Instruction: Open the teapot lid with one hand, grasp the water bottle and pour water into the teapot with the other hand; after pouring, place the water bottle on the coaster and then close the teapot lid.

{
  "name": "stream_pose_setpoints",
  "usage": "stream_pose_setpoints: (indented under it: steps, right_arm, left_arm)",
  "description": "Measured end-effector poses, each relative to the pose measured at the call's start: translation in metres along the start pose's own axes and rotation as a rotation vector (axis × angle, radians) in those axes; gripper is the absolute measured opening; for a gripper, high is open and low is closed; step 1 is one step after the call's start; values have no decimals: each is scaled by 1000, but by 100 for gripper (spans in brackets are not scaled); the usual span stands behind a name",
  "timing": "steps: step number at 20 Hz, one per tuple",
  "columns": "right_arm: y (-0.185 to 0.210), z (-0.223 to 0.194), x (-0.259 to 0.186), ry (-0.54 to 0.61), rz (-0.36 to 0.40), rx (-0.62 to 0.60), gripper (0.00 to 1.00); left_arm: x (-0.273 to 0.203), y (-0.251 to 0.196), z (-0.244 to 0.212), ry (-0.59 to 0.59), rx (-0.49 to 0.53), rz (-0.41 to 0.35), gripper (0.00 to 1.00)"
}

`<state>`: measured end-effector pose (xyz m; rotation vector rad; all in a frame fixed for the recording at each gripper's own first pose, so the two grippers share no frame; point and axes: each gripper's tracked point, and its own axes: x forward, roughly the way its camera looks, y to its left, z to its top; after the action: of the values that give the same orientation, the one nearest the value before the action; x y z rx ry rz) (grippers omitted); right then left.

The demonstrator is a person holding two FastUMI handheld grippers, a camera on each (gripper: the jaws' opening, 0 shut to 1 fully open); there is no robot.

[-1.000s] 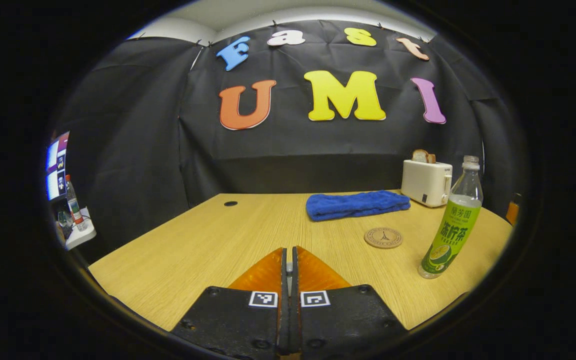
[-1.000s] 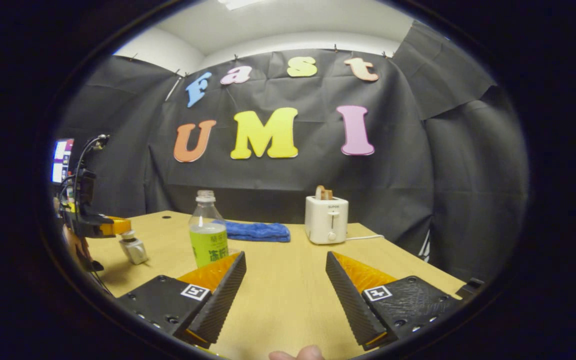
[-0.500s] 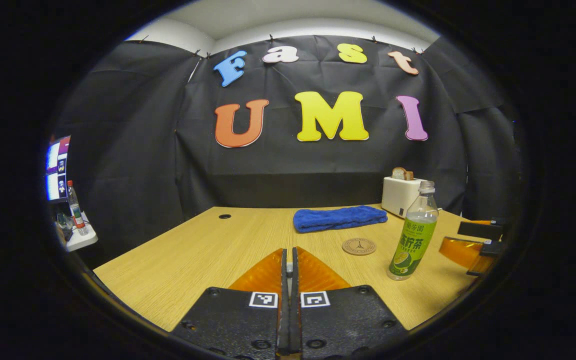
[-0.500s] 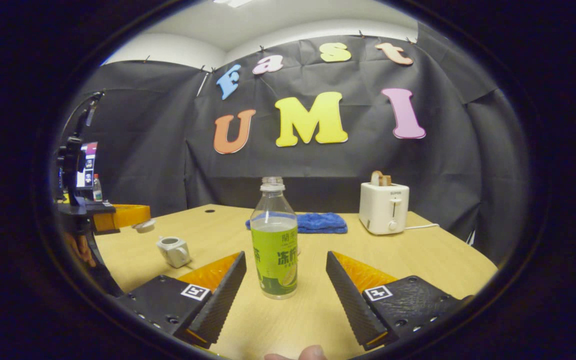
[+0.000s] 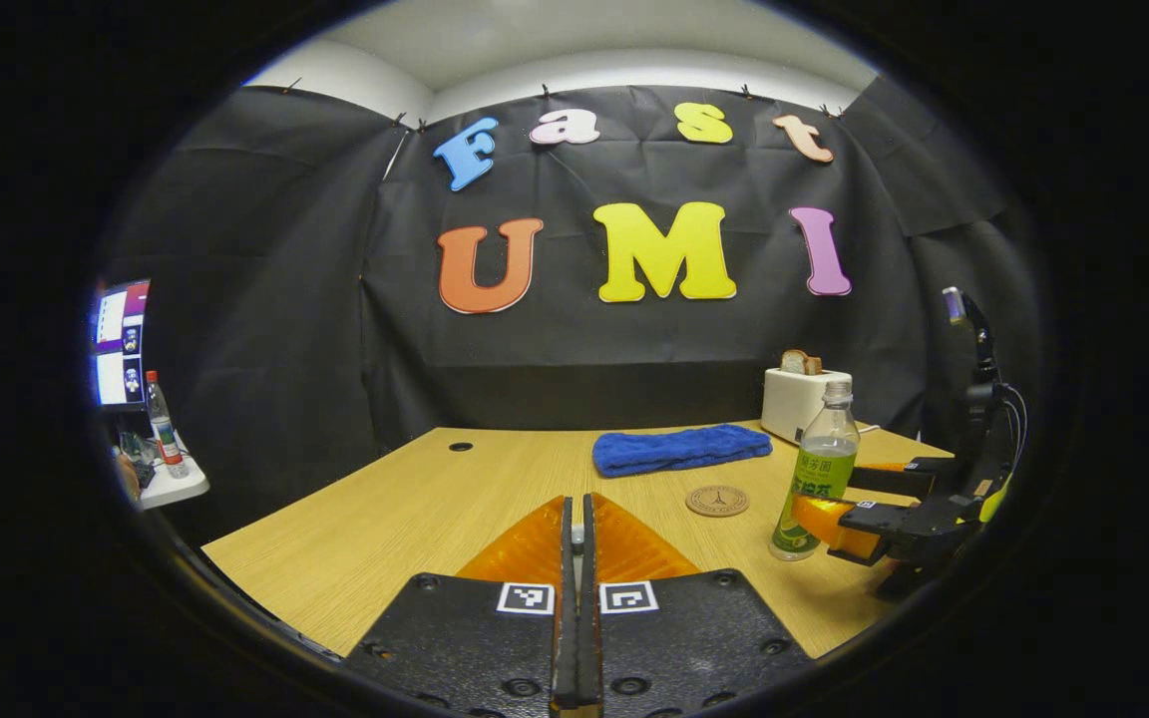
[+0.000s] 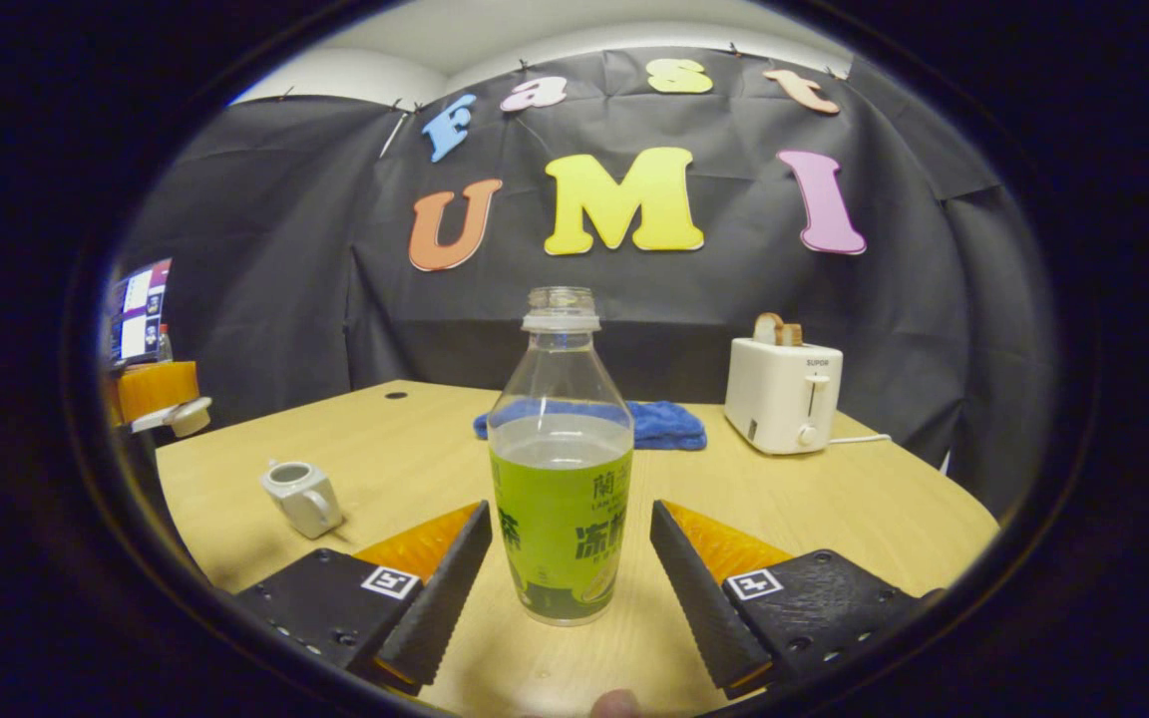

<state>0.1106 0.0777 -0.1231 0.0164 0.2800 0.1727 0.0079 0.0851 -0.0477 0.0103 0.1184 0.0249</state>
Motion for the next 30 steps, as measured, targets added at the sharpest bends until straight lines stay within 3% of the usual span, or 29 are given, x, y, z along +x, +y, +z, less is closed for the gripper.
stream_pose_setpoints:
  steps: [3, 5, 12, 13, 17, 21, 30]
  right_arm:
    - [3, 5, 1, -2, -6, 2, 76]
    - [11, 5, 3, 10, 13, -33, 73]
    - [39, 28, 1, 38, 102, -365, 71]
    - [41, 29, 1, 49, 106, -425, 66]
    - [63, 35, 11, 42, 106, -697, 67]
    - [78, 26, 28, 70, 116, -851, 67]
    - [95, 39, 50, -42, 12, -1314, 66]
  left_arm:
    - [1, 7, -1, 1, -16, 1, 2]
    - [3, 8, 2, -11, -32, -5, 2]
    - [7, 10, 12, -55, -25, -43, 2]
    - [5, 12, 13, -61, -24, -44, 2]
    - [2, 31, 12, -66, -32, -30, 2]
    - [1, 53, 9, -58, -39, -8, 2]
    - [-4, 71, 7, -54, -38, 17, 2]
